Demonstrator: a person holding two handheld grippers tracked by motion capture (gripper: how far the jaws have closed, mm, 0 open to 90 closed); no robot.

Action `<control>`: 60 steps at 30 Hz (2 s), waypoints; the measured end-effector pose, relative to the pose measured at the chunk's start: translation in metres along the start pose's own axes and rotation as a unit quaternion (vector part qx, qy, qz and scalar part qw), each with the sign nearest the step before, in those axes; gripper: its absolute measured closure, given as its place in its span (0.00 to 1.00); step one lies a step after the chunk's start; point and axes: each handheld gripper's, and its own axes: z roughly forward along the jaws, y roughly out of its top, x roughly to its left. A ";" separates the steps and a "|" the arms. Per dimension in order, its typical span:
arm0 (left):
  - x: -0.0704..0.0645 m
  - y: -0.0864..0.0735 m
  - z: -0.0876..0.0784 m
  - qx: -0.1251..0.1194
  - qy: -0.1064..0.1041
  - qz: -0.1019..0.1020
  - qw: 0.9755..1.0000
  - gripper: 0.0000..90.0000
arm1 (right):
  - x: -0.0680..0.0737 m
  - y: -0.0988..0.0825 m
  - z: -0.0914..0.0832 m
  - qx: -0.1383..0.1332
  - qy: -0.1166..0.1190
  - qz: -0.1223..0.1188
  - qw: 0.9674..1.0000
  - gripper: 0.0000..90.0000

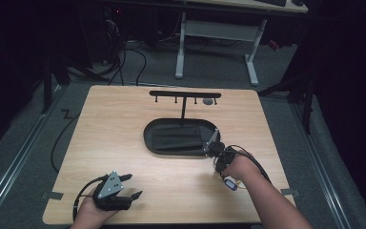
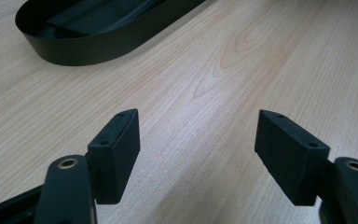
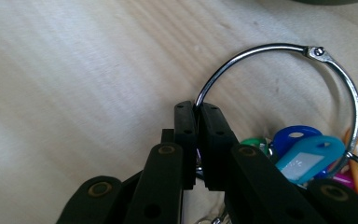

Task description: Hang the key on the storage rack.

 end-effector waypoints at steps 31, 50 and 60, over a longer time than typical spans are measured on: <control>-0.004 0.001 0.004 0.007 -0.006 0.009 1.000 0.35 | 0.014 -0.054 -0.112 -0.050 -0.045 -0.019 0.998 0.98; -0.004 0.000 0.004 0.007 -0.008 0.009 1.000 0.35 | 0.010 -0.063 -0.155 -0.069 -0.023 -0.002 0.997 0.98; -0.002 0.000 0.003 0.001 -0.008 0.005 1.000 0.35 | 0.007 -0.061 -0.178 -0.078 -0.027 0.006 0.997 0.98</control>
